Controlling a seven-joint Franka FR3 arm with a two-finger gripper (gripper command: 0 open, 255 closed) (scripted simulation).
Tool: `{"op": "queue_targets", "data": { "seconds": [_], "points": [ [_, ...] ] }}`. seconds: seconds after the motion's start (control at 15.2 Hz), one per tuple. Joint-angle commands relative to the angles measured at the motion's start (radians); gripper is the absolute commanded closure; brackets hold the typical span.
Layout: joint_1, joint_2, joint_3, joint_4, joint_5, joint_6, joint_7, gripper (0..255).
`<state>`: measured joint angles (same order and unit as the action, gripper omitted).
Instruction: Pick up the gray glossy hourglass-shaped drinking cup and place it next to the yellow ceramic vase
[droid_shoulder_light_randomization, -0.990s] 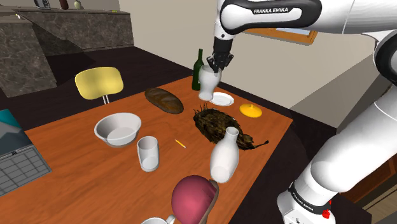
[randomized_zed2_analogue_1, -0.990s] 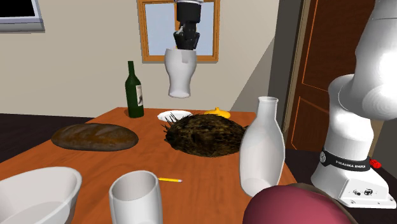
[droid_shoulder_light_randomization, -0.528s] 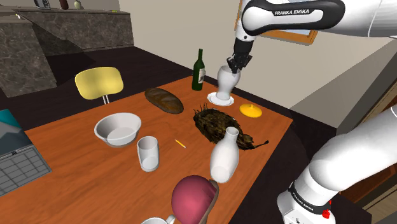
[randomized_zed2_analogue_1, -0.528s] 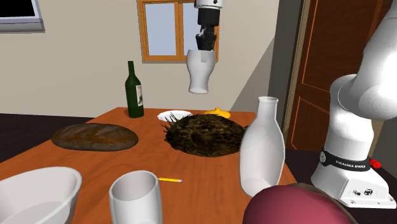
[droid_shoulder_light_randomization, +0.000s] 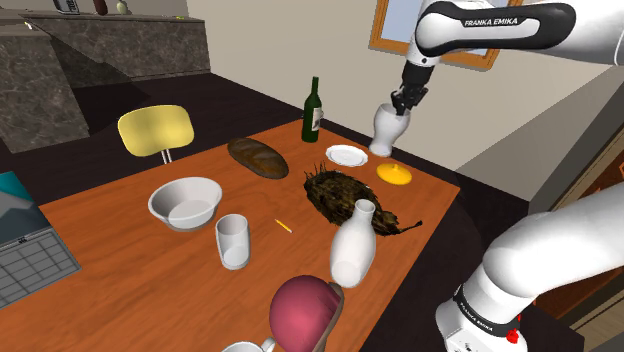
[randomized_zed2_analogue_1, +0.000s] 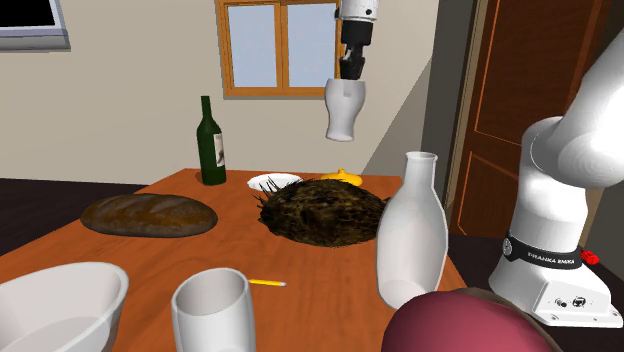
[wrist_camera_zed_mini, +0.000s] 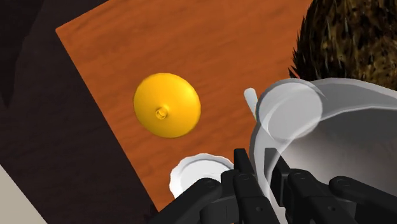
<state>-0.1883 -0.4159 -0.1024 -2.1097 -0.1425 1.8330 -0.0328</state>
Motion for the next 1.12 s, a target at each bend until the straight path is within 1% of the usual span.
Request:
{"op": "queue_targets", "data": {
  "seconds": [0.0,0.53,1.06],
  "points": [
    [-0.017,-0.021,-0.034,-0.022,-0.010,0.007,-0.047,255],
    [-0.082,-0.061,-0.179,-0.042,-0.051,0.013,-0.237,255],
    [-0.135,-0.030,-0.337,0.010,-0.076,0.023,-0.439,255]
  ]
}}
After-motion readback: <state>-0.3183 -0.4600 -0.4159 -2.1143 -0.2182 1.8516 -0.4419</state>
